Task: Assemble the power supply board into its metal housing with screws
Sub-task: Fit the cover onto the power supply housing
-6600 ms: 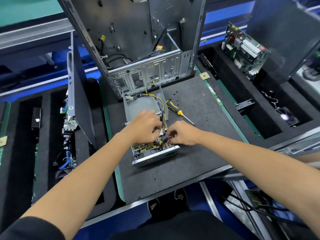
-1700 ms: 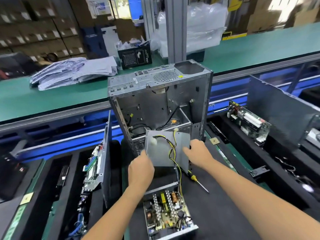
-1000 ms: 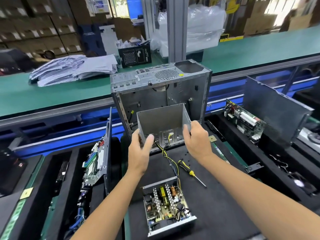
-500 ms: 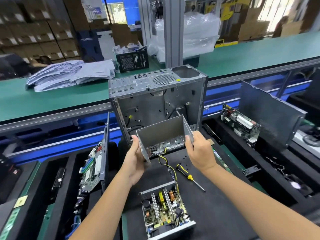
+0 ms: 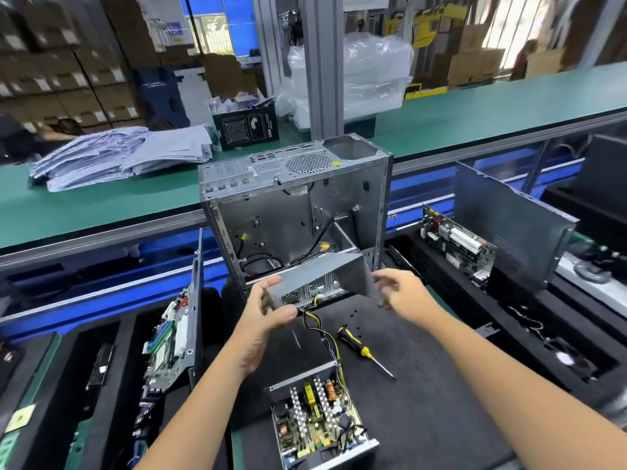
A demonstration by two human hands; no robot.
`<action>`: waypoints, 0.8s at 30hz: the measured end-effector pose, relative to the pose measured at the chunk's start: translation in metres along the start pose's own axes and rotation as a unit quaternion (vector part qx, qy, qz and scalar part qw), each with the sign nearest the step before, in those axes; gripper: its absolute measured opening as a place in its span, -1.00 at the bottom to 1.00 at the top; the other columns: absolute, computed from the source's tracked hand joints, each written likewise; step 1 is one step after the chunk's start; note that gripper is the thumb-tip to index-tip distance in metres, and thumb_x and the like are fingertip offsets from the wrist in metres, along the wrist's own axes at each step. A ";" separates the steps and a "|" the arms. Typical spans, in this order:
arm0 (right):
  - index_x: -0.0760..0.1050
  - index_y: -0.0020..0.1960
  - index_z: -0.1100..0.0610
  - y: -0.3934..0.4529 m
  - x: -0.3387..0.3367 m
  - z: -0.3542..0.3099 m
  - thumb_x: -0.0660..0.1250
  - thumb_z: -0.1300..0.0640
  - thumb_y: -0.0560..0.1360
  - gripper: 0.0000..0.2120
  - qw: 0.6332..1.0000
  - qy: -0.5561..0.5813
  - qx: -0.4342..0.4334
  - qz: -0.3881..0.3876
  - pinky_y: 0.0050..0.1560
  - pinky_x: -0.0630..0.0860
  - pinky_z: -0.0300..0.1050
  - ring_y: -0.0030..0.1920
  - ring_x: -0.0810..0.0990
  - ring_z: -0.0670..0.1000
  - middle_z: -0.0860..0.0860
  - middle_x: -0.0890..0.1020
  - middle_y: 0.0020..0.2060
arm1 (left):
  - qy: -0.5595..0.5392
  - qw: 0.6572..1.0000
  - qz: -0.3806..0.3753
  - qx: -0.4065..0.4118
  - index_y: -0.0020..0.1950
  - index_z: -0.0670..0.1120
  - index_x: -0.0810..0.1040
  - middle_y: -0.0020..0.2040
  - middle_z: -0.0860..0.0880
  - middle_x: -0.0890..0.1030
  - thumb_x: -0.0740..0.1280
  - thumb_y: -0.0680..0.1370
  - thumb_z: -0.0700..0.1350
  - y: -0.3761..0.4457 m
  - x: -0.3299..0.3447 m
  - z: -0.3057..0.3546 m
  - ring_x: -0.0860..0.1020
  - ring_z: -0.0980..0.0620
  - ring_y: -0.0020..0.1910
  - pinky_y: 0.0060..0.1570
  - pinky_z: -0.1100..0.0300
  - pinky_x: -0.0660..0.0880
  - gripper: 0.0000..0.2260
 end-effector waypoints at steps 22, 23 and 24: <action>0.59 0.11 0.08 -0.012 0.059 0.031 0.45 -0.33 0.18 -0.34 0.922 0.234 0.243 -0.191 -0.29 0.59 -0.20 -0.13 0.71 0.01 0.04 0.71 -0.04 | 0.291 0.946 -0.138 0.038 0.47 0.39 -0.24 0.51 0.35 -0.17 0.63 0.12 0.20 -0.014 0.006 -0.023 -0.08 0.27 0.51 0.42 0.18 0.03 0.24; 0.60 0.10 0.07 -0.011 0.056 0.033 0.44 -0.33 0.18 -0.37 0.924 0.241 0.240 -0.175 -0.30 0.58 -0.21 -0.13 0.71 0.00 0.03 0.72 -0.05 | 0.293 0.948 -0.122 0.029 0.49 0.34 -0.24 0.51 0.34 -0.15 0.62 0.13 0.22 -0.013 0.001 -0.028 -0.06 0.29 0.50 0.41 0.20 0.03 0.23; 0.60 0.09 0.06 -0.010 0.053 0.036 0.44 -0.31 0.20 -0.40 0.923 0.257 0.239 -0.160 -0.32 0.58 -0.22 -0.15 0.71 -0.01 0.03 0.72 -0.06 | 0.296 0.950 -0.101 0.017 0.52 0.27 -0.21 0.51 0.29 -0.08 0.60 0.17 0.21 -0.012 -0.004 -0.034 -0.01 0.28 0.48 0.39 0.21 0.05 0.20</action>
Point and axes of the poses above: each hand's wrist, its own y-axis towards the middle knuckle, its own x-axis out of the palm, z = x × y, the point moved 7 cm from there along y, towards the middle knuckle
